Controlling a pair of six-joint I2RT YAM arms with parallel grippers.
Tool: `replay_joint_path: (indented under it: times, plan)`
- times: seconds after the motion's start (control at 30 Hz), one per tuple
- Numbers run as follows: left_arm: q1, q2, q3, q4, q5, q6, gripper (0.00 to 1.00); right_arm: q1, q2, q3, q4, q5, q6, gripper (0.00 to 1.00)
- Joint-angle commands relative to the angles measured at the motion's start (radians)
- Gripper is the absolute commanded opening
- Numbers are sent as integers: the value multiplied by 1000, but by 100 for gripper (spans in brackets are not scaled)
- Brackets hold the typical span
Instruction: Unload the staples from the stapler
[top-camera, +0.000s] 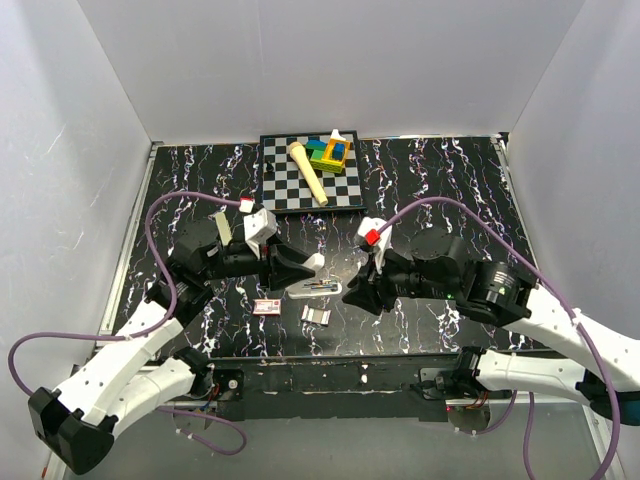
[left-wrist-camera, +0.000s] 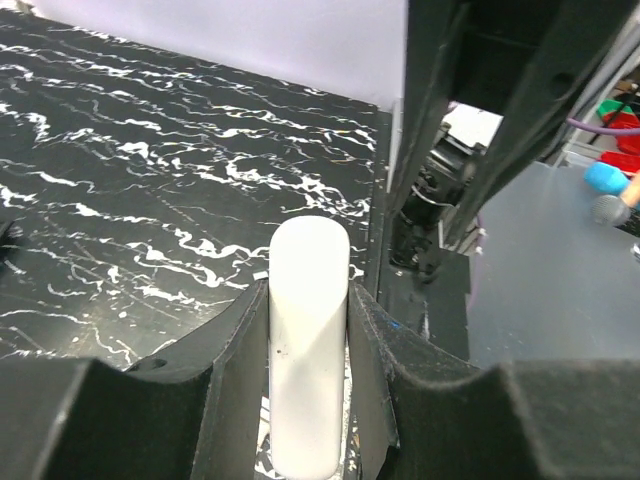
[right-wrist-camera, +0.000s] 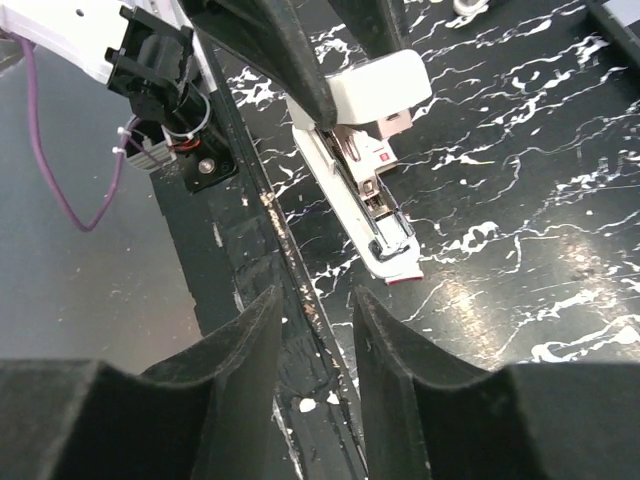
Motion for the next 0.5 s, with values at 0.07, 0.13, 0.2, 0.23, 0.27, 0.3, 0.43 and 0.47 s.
replay_joint_path:
  times: [0.07, 0.13, 0.2, 0.23, 0.27, 0.3, 0.43, 0.47]
  plan:
    - [6, 11, 13, 5, -128, 13, 0, 4, -8, 66, 6, 154, -31, 43]
    - [6, 17, 7, 14, -157, 7, 0, 3, 22, 81, 12, 209, -31, 38]
    - [6, 24, 2, 22, -190, -1, 0, 1, 71, 95, 19, 249, -33, 20]
    - [6, 25, -1, 28, -205, -7, 0, -2, 88, 98, 28, 269, -33, 10]
    - [7, 29, -6, 34, -223, -13, 0, -6, 103, 98, 50, 287, -36, 2]
    - [6, 31, -9, 40, -242, -19, 0, -11, 119, 93, 68, 295, -37, 1]
    - [6, 47, -19, 51, -303, -48, 0, -49, 162, 52, 177, 301, -57, 1]
    - [6, 54, -22, 51, -315, -54, 0, -63, 168, 43, 199, 292, -56, 1]
